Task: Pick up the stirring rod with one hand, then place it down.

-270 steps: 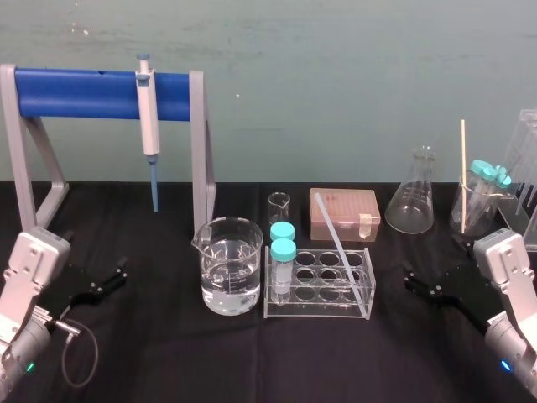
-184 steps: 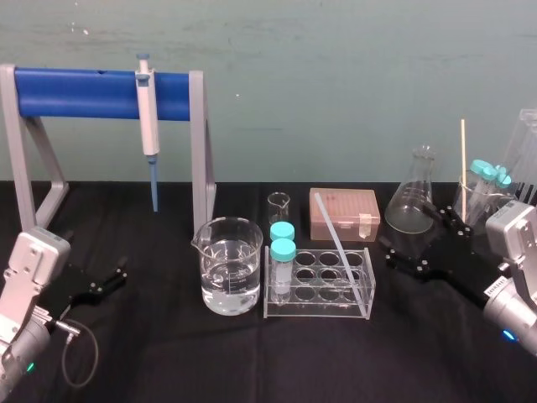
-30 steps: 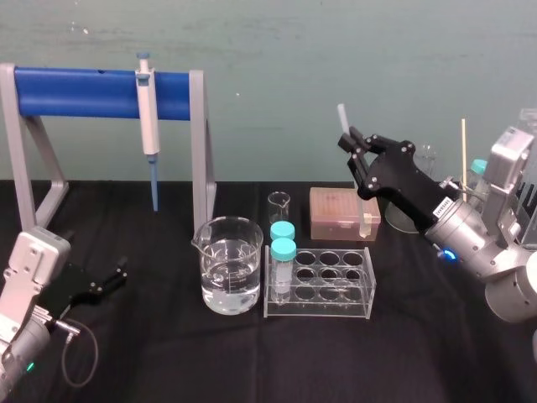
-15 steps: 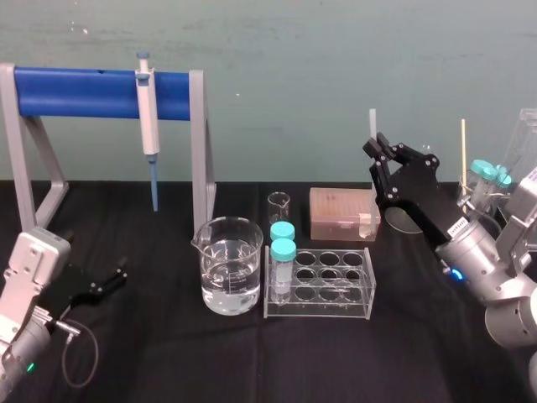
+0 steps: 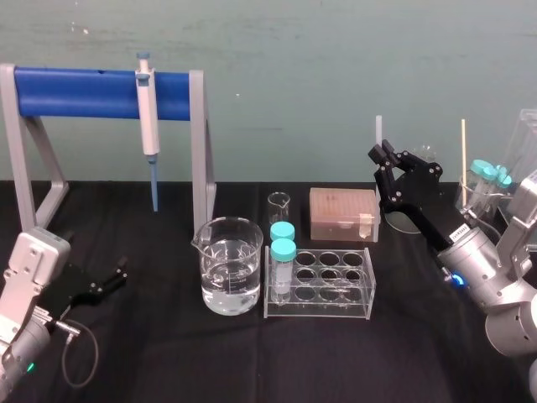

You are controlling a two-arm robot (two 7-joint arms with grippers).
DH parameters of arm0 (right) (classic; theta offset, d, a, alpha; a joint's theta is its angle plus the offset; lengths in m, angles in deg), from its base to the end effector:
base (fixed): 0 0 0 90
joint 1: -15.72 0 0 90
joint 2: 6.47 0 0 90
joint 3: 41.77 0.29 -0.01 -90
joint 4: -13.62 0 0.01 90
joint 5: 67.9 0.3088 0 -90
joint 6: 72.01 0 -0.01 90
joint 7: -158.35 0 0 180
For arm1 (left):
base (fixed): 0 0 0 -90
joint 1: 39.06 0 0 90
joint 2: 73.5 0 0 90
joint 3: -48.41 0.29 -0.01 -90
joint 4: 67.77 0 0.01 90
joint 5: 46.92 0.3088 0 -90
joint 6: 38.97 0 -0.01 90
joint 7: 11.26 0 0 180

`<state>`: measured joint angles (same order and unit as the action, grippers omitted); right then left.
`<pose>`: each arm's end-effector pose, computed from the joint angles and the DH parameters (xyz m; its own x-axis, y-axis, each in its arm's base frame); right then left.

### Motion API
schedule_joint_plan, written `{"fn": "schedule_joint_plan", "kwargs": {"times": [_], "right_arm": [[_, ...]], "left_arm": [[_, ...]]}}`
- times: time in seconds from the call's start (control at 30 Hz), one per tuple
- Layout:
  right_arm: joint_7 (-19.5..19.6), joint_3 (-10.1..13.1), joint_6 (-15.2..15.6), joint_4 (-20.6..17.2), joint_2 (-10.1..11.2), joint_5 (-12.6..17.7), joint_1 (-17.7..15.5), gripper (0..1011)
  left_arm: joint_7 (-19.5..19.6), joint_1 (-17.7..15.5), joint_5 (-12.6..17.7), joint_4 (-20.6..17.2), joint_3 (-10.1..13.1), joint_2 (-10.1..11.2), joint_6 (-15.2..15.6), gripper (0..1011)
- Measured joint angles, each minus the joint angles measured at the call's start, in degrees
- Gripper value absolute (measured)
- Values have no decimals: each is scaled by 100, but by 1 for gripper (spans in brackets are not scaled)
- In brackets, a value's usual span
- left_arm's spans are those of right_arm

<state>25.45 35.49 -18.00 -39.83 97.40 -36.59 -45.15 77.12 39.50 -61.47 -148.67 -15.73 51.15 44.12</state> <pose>0.4580 -0.0626 -0.2963 0.6035 -0.7859 0.1348 0.6598 0.5872 0.4690 0.3581 0.0827 -0.3022 0.2922 0.8803 0.3738 -0.9553 0.2873 0.0701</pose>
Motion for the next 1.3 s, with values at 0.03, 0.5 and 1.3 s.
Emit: {"fn": "schedule_joint_plan", "kwargs": {"times": [0.03,0.5,1.3], "right_arm": [[0,-1,-4,0,0,0,1,69],[-21,-13,-44,6,5,-2,13,68],[-34,-18,-62,11,6,-2,20,68]], "left_arm": [[0,0,0,0,0,0,0,1000],[0,0,0,0,0,0,0,1000],[0,0,0,0,0,0,0,1000]]}}
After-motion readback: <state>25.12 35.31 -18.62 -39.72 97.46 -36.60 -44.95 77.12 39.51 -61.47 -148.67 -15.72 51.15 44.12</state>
